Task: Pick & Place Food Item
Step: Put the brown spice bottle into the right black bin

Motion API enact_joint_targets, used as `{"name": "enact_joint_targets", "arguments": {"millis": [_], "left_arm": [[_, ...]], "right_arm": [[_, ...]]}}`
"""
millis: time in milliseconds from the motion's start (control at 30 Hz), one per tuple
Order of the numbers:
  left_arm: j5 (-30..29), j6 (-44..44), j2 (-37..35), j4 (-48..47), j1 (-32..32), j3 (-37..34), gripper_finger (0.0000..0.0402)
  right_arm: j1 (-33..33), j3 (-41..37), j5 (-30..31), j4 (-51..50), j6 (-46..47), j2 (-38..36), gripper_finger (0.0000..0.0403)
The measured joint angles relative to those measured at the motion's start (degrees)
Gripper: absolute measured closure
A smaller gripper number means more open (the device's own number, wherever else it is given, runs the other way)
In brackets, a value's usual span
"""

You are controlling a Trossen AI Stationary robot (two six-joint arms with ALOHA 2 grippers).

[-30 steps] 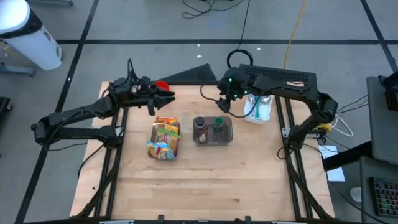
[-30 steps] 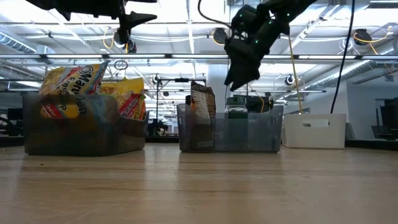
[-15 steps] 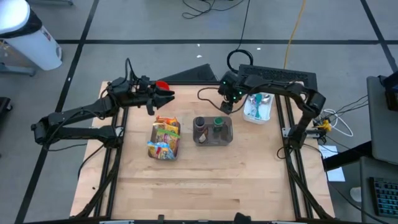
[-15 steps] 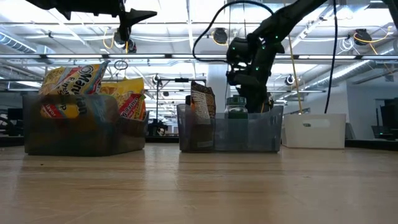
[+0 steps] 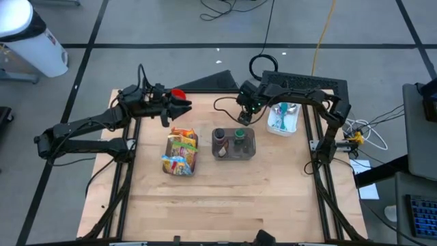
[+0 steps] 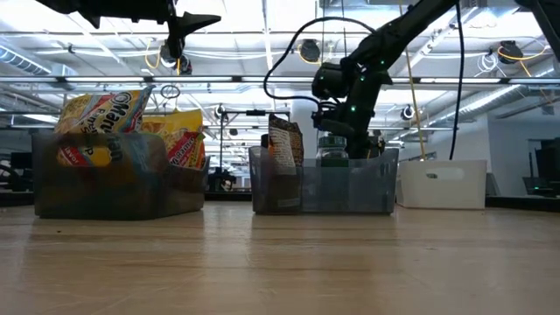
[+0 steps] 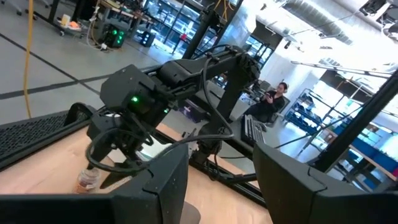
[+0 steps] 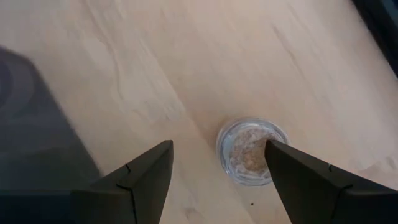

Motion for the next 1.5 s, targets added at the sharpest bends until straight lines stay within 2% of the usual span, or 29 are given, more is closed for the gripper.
{"name": "enact_joint_targets", "arguments": {"millis": [167,667,1033,1267,1500], "left_arm": [[0.42,0.05,0.0,-0.02,0.0,0.0,0.0215],[0.39,0.94,0.0,-0.05,0.0,0.0,0.0215],[0.39,1.83,0.0,-0.07,0.0,0.0,0.0215],[0.39,2.52,0.0,-0.17,0.0,0.0,0.0215],[0.37,2.62,0.0,-0.51,0.0,0.0,0.0215]], "right_arm": [[-0.04,-0.14,4.7,0.21,1.5,0.05,0.0152],[-1.01,-0.36,4.36,1.73,2.15,-4.18,0.0152],[-4.1,-0.29,2.7,1.66,1.82,-3.18,0.0152],[-4.18,-0.25,-0.4,1.19,2.2,-0.85,0.0152],[-4.05,-0.27,-0.15,1.04,2.91,0.4,0.0152]]}}
